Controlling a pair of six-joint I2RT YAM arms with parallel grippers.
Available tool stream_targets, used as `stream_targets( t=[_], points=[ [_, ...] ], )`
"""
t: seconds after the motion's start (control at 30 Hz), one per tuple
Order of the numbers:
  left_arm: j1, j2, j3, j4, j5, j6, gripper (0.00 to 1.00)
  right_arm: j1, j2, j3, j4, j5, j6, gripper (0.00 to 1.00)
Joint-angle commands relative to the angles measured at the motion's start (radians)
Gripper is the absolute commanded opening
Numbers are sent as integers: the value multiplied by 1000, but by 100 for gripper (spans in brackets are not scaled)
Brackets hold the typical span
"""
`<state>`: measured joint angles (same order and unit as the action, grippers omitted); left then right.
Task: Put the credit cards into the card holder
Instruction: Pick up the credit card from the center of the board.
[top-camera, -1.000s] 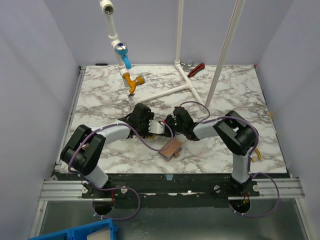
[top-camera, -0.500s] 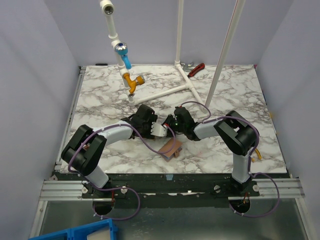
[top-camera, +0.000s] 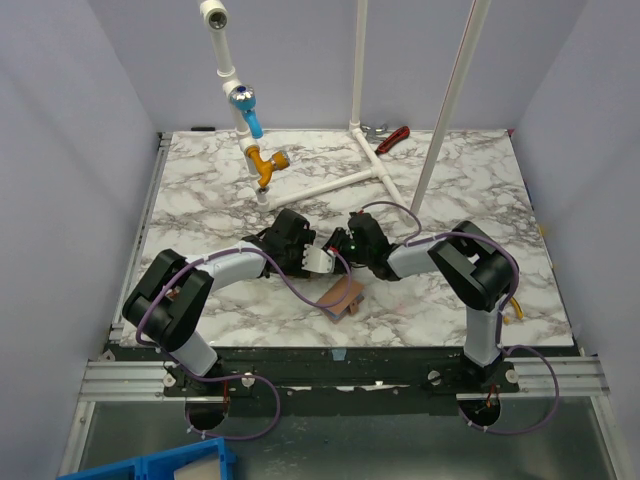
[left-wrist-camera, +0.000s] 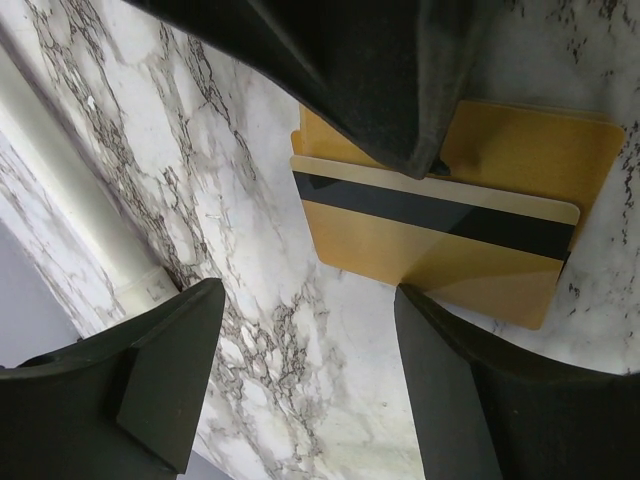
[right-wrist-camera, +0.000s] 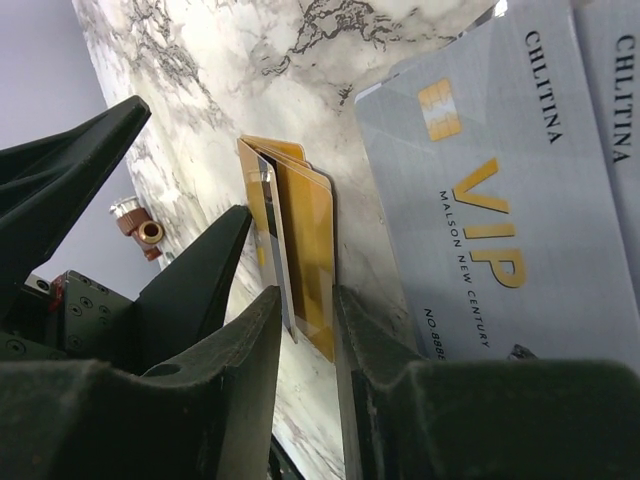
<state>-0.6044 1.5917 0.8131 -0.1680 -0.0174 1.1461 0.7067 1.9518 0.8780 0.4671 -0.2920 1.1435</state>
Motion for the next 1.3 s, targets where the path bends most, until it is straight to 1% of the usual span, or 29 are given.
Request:
stream_targets(
  t=[0.0,0.13,0.27,0.63,0.8,1.07,1.27],
  points=[
    [-8,25,4,-52,52,-16,71,-9,-36,-4,-78,46,-27,32],
    [-10,26,3,-50,51,-16,70,-20,-66,-21,-84,56,-24,33],
    [-10,25,1,-42,48,-20,70,-19,-63,-11,-70,32,-23,33],
    [-10,27,0,-38,45,-26,70,-19,-18,-3,69,-79,1,33],
    [-10,26,-1,-36,43,-29,70,-18,24,9,87,-103,16,33],
    [-10,25,-2,-32,43,-32,69,-1,93,70,57,-105,4,33],
    [-10,26,1,-30,52,-31,67,9,107,77,30,-89,-6,33]
  ],
)
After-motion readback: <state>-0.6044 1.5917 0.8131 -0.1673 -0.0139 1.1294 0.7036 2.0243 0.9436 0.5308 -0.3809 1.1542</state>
